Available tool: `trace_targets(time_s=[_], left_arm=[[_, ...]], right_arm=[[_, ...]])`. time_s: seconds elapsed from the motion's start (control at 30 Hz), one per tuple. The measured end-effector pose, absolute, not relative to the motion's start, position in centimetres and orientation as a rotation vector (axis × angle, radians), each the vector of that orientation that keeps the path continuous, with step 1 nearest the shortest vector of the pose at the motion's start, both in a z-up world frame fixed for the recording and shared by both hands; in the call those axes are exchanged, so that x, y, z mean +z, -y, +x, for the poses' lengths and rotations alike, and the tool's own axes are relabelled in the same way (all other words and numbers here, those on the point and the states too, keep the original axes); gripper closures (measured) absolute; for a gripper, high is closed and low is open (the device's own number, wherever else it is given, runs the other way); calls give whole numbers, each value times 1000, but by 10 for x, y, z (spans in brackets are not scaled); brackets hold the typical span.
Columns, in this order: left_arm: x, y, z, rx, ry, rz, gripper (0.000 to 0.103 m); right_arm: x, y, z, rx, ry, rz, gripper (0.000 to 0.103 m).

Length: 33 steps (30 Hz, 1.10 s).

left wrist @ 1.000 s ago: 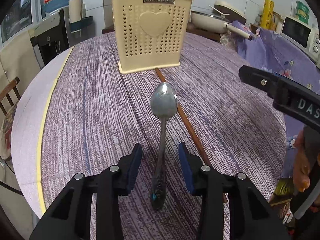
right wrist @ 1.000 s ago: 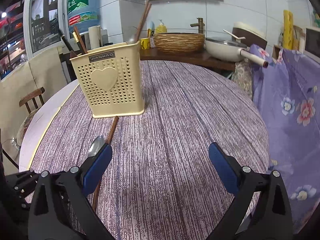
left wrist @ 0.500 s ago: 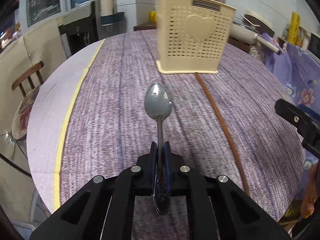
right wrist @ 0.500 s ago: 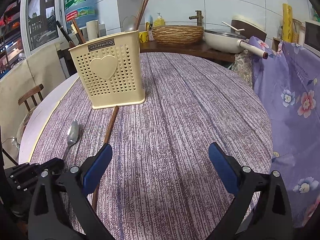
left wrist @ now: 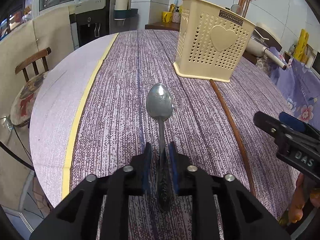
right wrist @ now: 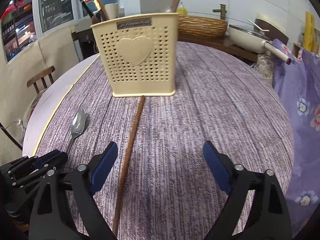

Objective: Organize utensils
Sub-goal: 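Move the left tool to the metal spoon while the right tool grasps the last wooden chopstick, then close the left tool on the metal spoon handle while the right tool holds the wooden chopstick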

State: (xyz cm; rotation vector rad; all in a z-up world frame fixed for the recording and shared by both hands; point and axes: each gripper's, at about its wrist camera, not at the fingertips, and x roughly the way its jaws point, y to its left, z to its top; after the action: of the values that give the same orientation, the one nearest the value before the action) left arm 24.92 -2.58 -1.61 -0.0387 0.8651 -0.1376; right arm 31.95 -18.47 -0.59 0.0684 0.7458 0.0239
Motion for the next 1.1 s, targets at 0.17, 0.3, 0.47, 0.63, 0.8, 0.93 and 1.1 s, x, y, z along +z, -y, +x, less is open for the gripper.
trace_targets(time_s=[0.17,0.3,0.47,0.63,0.8,0.93,1.1], left_arm=[[-12,23,254,-145,-849,-37,64],[-10,20,261,-146,-843,-39,53],[-10,13,266,-140,-847,-48,50],[-9,6,267,-134,-844,-79,44],[-9,7,266,-137,-845,-75,43],[-9,9,266,-145,-846,-78,43],[-10,16,271,-152,-849,-67,41]], right_arm=[[-14,167,347,83,-817,41,47],[-19,156,367,120,-861,29,57],[-28,154,390,99,-907,54,66],[-29,148,402,69,-907,35,73],[-29,150,410,37,-897,47,93],[-29,156,404,61,-904,62,94],[-29,161,389,74,-905,77,94]])
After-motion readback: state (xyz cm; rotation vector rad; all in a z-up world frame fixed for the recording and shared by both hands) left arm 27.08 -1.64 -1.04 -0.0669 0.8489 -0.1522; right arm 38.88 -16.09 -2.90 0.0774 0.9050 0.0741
